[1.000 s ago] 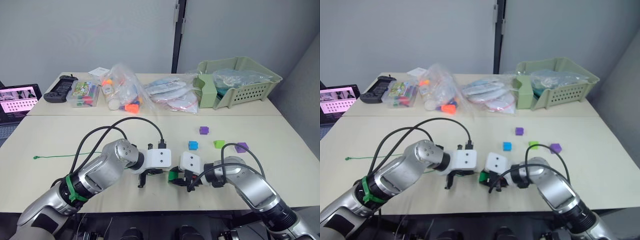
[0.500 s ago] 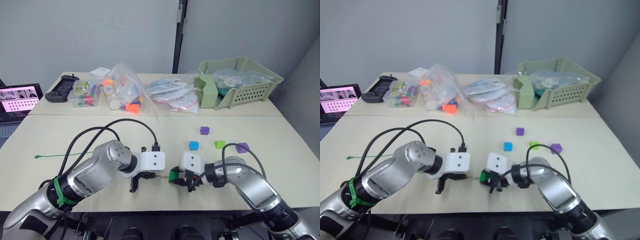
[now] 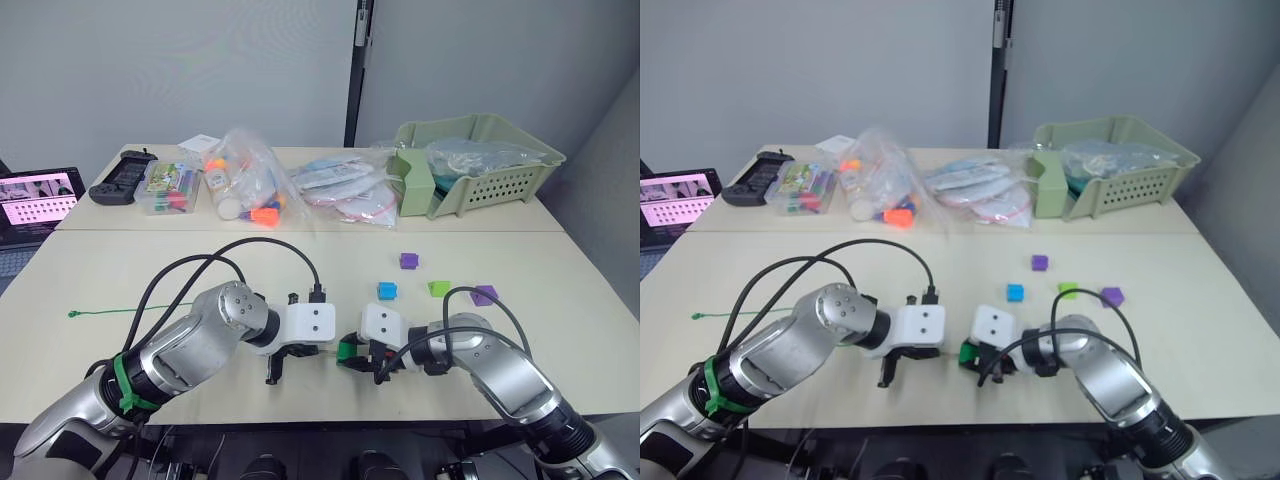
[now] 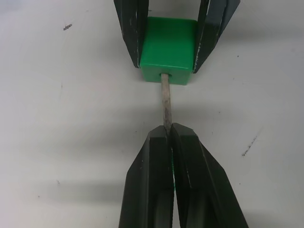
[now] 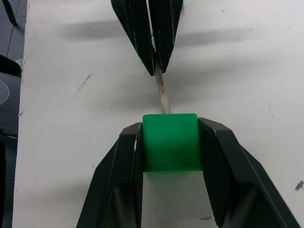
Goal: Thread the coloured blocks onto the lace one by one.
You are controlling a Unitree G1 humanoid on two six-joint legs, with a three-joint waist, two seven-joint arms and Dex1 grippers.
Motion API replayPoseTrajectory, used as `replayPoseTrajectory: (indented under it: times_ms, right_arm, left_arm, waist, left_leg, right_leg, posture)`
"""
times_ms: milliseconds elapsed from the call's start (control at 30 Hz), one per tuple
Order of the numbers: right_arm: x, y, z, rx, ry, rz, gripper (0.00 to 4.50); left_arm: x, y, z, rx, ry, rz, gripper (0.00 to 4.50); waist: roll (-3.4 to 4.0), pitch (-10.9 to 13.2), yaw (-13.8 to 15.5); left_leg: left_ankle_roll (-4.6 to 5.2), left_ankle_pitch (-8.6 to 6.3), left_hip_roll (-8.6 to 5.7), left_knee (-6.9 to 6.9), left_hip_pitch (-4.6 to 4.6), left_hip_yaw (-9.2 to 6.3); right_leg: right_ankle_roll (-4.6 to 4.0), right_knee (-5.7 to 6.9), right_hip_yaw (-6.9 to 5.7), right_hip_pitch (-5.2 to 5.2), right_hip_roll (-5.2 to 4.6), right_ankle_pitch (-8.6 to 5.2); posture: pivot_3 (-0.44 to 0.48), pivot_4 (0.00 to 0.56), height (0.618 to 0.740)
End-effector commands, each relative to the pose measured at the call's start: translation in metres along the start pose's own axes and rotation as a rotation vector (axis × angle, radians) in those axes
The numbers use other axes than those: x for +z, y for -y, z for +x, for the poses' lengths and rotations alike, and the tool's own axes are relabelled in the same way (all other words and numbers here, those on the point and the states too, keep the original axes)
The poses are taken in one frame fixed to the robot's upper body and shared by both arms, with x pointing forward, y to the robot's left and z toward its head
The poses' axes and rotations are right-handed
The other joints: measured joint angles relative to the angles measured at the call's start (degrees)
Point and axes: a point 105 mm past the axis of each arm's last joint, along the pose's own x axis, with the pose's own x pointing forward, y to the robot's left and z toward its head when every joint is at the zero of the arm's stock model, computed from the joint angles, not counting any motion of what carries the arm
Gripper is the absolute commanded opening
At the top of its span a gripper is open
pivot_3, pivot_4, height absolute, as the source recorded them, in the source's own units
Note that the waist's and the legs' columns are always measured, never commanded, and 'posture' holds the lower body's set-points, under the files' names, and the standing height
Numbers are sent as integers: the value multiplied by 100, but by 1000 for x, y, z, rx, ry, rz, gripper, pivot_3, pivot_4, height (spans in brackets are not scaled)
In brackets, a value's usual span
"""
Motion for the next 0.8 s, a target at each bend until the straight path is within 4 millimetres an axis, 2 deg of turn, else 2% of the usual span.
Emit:
replayPoseTrajectory:
  times_ms: [33,233,333,433,600,667,733,800]
  right_arm:
    - [-3,2,4,-18,-20,10,1149]
    - [-3,2,2,-25,-19,17,1149]
    - [-3,3,1,-30,-19,23,1149]
    - [-4,3,-1,-40,-21,29,1149]
    - [-6,5,-2,-57,-27,36,1149]
    - [-8,5,-2,-63,-29,40,1149]
    - [-8,5,-3,-66,-29,43,1149]
    - [-9,5,-3,-68,-30,45,1149]
  left_arm:
    - [18,2,9,-13,98,23,0]
    - [34,2,37,-45,248,7,0]
    - [45,3,39,-52,342,19,0]
    - [39,-3,30,-38,357,-22,0]
    - [30,-5,8,-51,395,-53,1565]
    - [26,-6,-2,-57,419,-81,2318]
    - [21,-1,-10,-100,441,-116,2939]
    - [7,4,-14,-122,419,-121,2951]
  waist:
    - [0,0,3]
    - [16,-11,46]
    - [14,-10,164]
    - [12,-10,190]
    - [12,-9,144]
    - [12,-10,122]
    - [12,-9,93]
    - [12,-9,69]
  left_leg:
    - [0,0,-1,0,0,0]
    - [0,0,-3,1,7,0]
    - [0,0,-13,2,46,1]
    - [0,0,-15,9,67,3]
    - [-1,0,-7,4,65,0]
    - [-1,0,-5,-1,59,-1]
    - [-1,0,-2,-3,59,-1]
    - [-1,0,-1,-11,62,-1]
  right_leg:
    - [0,0,0,0,0,0]
    - [-1,-1,-1,10,-3,1]
    - [0,-12,-3,61,-13,0]
    - [35,-24,-5,89,-20,-21]
    - [17,-17,-3,79,-12,-12]
    - [-2,-16,-3,71,-11,-3]
    - [-4,-16,-3,69,-9,-4]
    - [-7,-15,-2,67,-8,-6]
  posture:
    - [0,150,740]
    - [0,150,740]
    - [0,150,740]
    - [0,150,740]
    - [0,150,740]
    - [0,150,740]
    - [0,150,740]
    - [0,150,740]
